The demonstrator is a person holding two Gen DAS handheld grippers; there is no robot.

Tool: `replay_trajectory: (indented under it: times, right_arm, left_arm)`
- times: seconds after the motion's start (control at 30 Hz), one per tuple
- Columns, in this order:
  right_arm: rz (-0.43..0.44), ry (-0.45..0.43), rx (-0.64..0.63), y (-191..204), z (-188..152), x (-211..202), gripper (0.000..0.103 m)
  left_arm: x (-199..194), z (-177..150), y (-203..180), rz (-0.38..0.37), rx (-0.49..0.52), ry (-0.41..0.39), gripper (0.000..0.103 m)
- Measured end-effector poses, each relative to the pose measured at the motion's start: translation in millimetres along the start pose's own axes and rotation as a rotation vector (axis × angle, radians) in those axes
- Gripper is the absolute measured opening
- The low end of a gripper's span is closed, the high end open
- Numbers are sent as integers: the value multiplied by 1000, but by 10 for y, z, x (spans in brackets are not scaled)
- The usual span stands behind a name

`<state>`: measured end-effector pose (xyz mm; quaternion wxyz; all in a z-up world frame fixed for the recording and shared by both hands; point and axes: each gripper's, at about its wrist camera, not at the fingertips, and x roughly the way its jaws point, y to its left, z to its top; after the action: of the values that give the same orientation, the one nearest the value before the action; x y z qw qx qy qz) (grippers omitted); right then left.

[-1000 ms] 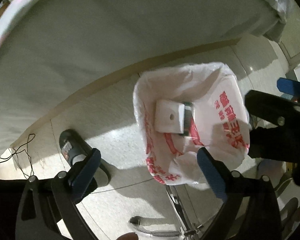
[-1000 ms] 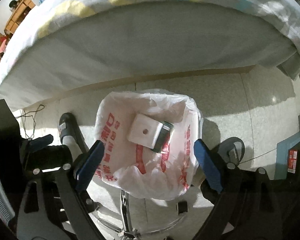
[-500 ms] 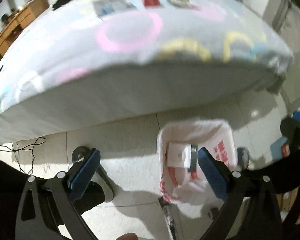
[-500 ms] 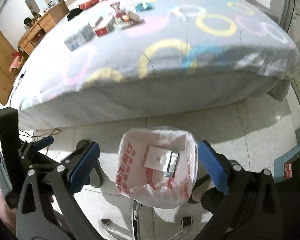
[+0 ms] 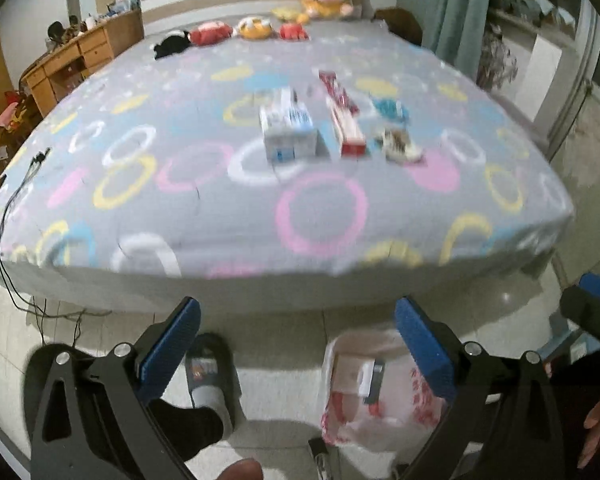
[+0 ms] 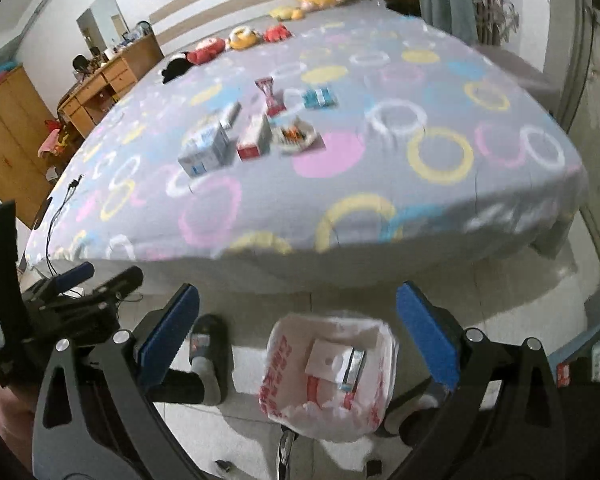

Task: Collect trash
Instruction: 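Move both tools back over the bed toward the remaining items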

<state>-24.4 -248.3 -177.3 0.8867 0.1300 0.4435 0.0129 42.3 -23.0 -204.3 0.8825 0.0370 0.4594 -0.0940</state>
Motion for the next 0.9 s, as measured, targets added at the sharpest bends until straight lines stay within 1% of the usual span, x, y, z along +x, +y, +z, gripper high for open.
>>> replay_trajectory:
  times: [0.03,0.13,0.3,0.53,0.63,0.8,0.9]
  right_arm:
    - [3,-7,-5,20,43,-29,96]
    - [6,-39,-10,66,250,-114,96]
    - [-2,-62,-7,79,602,-154,96]
    - [-19,-79,-42,178,1088,-73,96]
    - [-26,-76,-48,212,1240,19,96]
    - [-34,-64,-48,259,1480,255,96]
    - [-34,-46,-36,260,1621,444,96]
  left_arm:
    - [-77,104,11,-3,-2,-22,95]
    - [-192,312,33,-2,2,-56,95]
    - [-257,662,96,5,-15,-101,95]
    - [-142,1140,169,16,-18,-145,95]
    - [-63,1320,222,4,-30,-154,95]
    - [129,1583,291,-28,-44,-138,95]
    - [266,1733,337,-33,-49,-129,95]
